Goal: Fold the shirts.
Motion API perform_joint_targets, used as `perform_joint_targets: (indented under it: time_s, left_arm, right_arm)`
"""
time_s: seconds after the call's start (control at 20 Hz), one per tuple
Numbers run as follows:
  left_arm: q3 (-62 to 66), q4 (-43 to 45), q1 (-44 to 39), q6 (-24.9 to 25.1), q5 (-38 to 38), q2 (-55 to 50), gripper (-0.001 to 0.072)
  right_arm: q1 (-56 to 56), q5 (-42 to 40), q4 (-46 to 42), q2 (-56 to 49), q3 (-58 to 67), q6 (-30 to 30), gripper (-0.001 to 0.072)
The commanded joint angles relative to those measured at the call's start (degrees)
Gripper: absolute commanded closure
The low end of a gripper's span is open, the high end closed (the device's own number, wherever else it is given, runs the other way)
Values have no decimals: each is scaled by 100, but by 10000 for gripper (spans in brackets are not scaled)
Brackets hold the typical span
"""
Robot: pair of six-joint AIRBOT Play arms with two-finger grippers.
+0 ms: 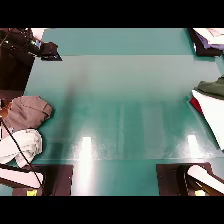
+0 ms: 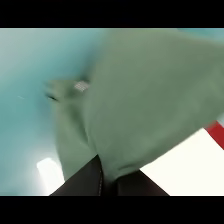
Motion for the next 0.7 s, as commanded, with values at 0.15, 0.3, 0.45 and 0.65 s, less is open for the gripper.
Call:
perform_joint_targets:
  time_s: [0.15,0.3,0.45,0.65]
  left_arm:
    - [-2,0,-4,39,-20,0,684]
    - [-2,0,-4,39,-31,0,684]
    - [-2,-2,-4,37,-46,0,683]
    - [-2,0,-4,37,-17,0,683]
  right_arm:
    - [-2,791,-1825,-66,-216,446,695]
    - [-2,931,-2498,-63,-802,446,515]
    - [-103,931,-2848,-59,-1224,461,259]
    - [-17,713,-1508,-57,-1255,848,262]
